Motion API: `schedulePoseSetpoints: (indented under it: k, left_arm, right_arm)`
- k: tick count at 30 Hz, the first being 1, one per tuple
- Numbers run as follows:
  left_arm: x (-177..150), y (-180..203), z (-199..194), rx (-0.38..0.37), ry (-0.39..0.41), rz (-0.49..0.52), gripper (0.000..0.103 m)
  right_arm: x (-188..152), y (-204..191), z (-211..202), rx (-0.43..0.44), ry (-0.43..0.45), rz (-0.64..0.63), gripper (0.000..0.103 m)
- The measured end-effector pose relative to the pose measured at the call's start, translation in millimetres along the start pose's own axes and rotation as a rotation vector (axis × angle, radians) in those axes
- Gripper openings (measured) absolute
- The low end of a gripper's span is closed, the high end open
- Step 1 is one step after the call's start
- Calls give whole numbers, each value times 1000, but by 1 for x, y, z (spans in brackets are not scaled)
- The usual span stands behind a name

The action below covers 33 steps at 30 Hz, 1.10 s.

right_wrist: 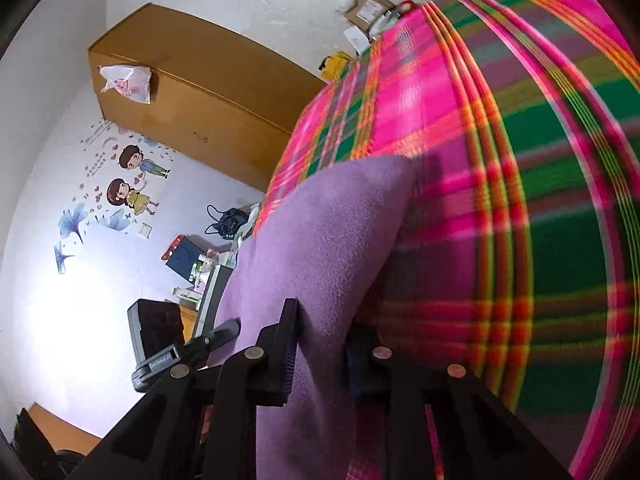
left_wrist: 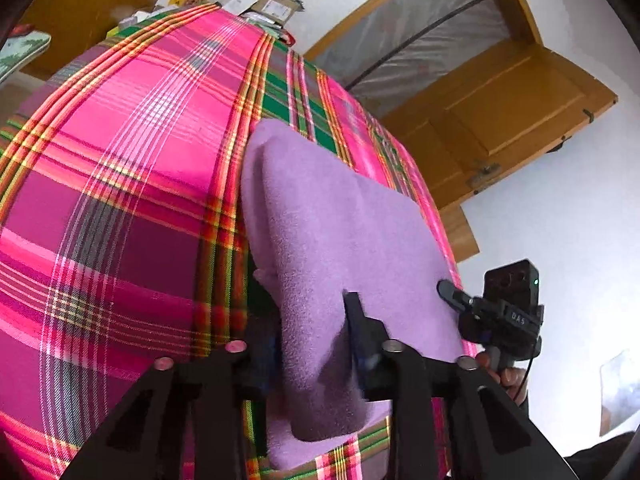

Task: Fold clothes
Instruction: 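Hold the folded sweater raised with both grippers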

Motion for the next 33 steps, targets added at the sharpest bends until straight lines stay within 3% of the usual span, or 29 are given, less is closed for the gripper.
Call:
schedulePoseSetpoints:
  k: [3, 8, 11, 15, 18, 25, 33]
  left_arm:
    - [2, -6, 2, -9, -3, -29, 49]
    - [4, 4, 10, 21, 3, 21, 49]
    - [6, 7, 16, 17, 0, 29, 48]
    - [6, 14, 18, 35, 1, 55, 31]
    - [6, 23, 13, 41, 15, 77, 27]
    - [11, 51, 3, 39, 39, 152, 25]
    - [21, 92, 21, 24, 21, 236, 25]
  right_arm:
    - [0, 5, 3, 9, -5, 29, 26]
    - [4, 7, 14, -2, -22, 37, 34]
    - [7, 6, 20, -3, -29, 28, 34]
    - [5, 1, 19, -18, -24, -9, 24]
    - [5, -5, 15, -17, -6, -20, 22]
    - [10, -19, -2, -8, 35, -67, 21]
    - [24, -15, -44, -29, 96, -107, 21]
Point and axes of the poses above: each gripper's, at about its wrist camera, not at the fingertips, and z roughly the way its jaws point, y to its right, x to its top, the point moved 2 cm from there along z, roughly the way its jaws point, and after that the axes turned 4 degrees about -z, right-handed, at the moved point
